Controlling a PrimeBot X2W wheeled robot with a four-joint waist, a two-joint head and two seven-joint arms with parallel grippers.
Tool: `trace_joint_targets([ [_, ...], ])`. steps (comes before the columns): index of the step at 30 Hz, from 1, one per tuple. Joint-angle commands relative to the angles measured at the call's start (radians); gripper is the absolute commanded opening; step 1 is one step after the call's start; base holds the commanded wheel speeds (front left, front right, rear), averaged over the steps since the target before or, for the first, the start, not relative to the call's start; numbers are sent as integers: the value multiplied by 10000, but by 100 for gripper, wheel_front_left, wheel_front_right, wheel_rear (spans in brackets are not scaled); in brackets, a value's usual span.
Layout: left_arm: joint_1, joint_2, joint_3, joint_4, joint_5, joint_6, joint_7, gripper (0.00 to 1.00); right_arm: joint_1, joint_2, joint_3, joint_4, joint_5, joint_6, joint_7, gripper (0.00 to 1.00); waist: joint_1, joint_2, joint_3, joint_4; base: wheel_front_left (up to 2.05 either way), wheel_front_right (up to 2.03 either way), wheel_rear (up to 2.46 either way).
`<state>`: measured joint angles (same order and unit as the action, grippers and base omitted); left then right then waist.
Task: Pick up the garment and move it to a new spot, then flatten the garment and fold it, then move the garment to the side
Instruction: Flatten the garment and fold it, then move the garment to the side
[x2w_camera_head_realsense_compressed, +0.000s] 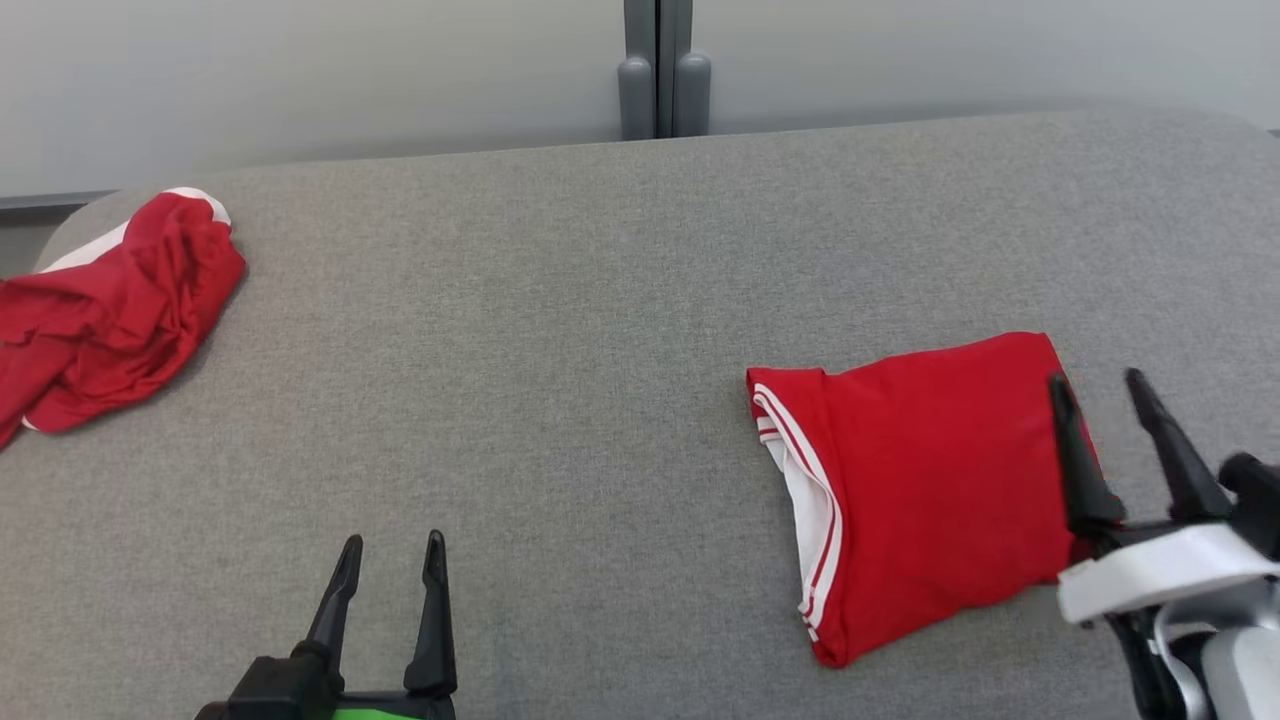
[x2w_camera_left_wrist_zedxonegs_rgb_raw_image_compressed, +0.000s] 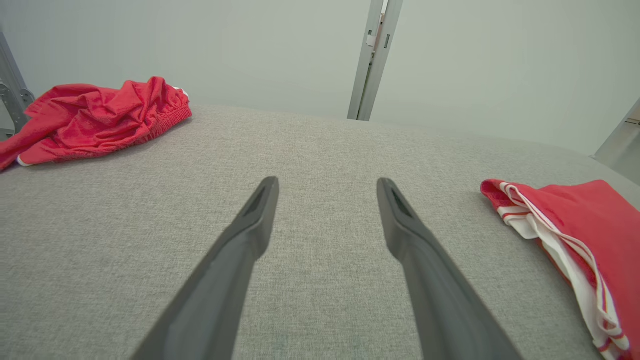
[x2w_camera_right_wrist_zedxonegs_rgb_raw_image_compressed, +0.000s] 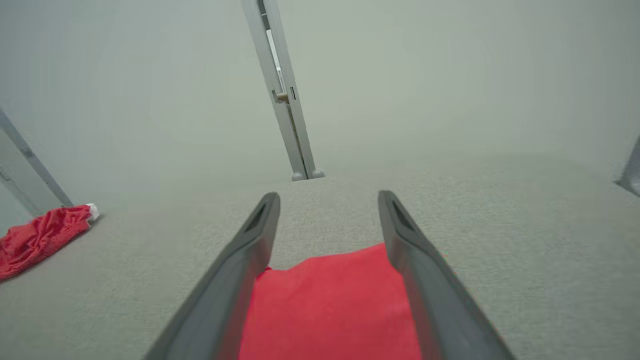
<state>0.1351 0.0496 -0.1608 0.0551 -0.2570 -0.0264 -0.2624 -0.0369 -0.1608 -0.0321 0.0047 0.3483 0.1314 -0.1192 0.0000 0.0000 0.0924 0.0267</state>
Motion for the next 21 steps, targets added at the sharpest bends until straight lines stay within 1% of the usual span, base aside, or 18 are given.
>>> trace_joint_targets([
  [1, 215, 19, 51, -2, 64, 5, -32, 100, 381, -225, -346, 191, -416, -15, -451, 100, 0, 0, -212, -68, 0, 0, 0],
  [4, 297, 22, 187, -61, 167, -9, -32, 100, 952, -500, -958, 721, -1561, -11, -1245, 100, 0, 0, -450, -54, 0, 0, 0],
  [6, 428, 20, 290, -105, 276, -23, -32, 100, 1316, -583, -1187, 1110, -2096, -11, -1421, 100, 0, 0, -626, -51, 0, 0, 0],
  [10, 638, 22, 569, -239, 463, -92, -32, 100, 1813, -528, -1411, 1006, -2545, -12, -1459, 100, 0, 0, -852, -2, 0, 0, 0],
  [12, 753, 20, 719, -227, 507, -122, -32, 100, 2031, -374, -1635, 881, -2584, -15, -1462, 100, 0, 0, -906, 27, 0, 0, 0],
  [15, 824, 20, 816, -154, 444, -133, -32, 100, 2257, -284, -1693, 625, -2573, -15, -1461, 100, 0, 0, -960, 124, 0, 0, 0],
  [17, 860, 20, 850, -140, 429, -85, -32, 100, 2478, -256, -1595, 654, -2532, -15, -1458, 100, 0, 0, -969, 176, 0, 0, 0],
  [21, 962, 20, 866, -111, 399, -131, -32, 100, 2572, -240, -1445, 579, -2544, -15, -1459, 100, 0, 0, -919, 228, 0, 0, 0],
])
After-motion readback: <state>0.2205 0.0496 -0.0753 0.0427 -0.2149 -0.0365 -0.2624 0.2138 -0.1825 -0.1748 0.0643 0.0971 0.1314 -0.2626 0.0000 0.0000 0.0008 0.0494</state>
